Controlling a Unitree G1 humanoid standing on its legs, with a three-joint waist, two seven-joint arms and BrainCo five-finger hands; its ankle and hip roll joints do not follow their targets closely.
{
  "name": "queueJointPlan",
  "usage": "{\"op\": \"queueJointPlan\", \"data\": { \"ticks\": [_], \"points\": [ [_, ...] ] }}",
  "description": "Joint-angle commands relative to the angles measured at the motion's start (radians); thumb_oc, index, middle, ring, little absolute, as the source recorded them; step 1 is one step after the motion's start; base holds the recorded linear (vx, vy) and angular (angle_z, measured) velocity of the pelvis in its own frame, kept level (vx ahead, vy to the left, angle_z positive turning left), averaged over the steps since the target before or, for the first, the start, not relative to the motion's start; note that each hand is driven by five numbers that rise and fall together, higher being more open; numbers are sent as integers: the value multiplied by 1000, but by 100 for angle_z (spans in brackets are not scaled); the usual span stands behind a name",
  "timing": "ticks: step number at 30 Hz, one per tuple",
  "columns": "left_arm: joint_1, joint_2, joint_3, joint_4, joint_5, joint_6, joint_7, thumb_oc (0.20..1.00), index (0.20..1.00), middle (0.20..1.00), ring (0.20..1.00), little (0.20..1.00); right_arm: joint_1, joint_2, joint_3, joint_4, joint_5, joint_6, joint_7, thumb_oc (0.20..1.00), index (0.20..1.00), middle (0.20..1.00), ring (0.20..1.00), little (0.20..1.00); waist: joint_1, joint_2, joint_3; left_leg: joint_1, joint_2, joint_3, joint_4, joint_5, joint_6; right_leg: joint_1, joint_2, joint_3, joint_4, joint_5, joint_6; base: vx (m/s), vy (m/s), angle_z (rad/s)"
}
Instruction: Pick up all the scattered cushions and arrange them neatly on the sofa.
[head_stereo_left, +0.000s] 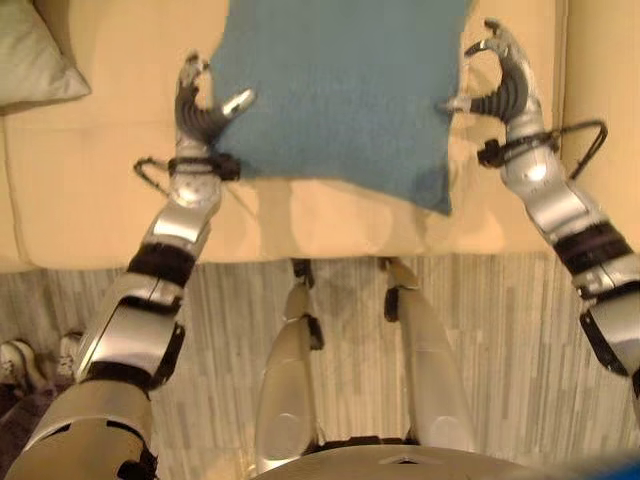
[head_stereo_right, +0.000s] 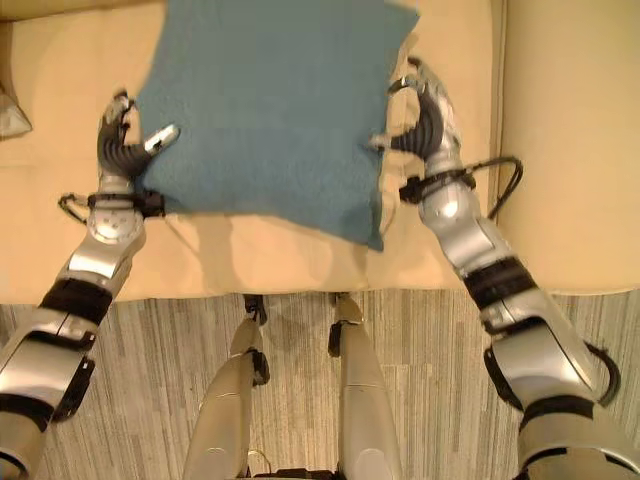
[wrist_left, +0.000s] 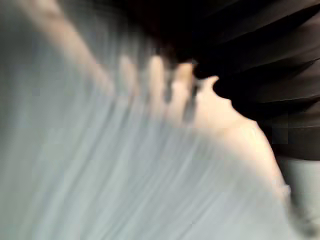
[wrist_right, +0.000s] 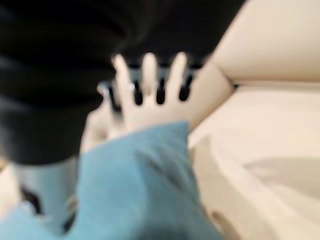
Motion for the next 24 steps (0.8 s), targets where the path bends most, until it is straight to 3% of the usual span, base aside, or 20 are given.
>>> {"op": "queueJointPlan", "data": {
  "ticks": [1,11,16,24],
  "points": [
    [62,-3,35,-55,54,-52,-33,1000,1000,1000,1000,1000,93,9,-43,-41,7,-73,62,1000,1000,1000,1000,1000,3,-7,-94,68,25,-13,-2,-66,-90,180,-27,-30,-131,-34,110,38,48,9],
    [125,-69,48,23,-2,-26,-67,1000,1000,1000,1000,1000,148,76,-30,7,52,-60,101,1000,1000,1000,1000,1000,-1,-21,-97,99,27,1,-2,-71,-86,224,-17,-23,-177,-7,109,-22,15,1],
    [-4,-56,-36,197,-15,41,-144,1000,1000,1000,1000,1000,37,114,50,200,133,-13,159,1000,1000,1000,1000,1000,-10,-11,-72,83,32,9,-2,-57,-90,210,-12,-14,-172,-1,107,-62,0,-5],
    [-265,-28,-166,352,-74,60,-222,1000,1000,1000,1000,1000,-160,178,118,483,254,15,201,1000,1000,1000,1000,1000,-21,30,-7,51,37,20,-2,-32,-98,171,-7,-8,-151,3,110,-40,2,-4]
  ]
}}
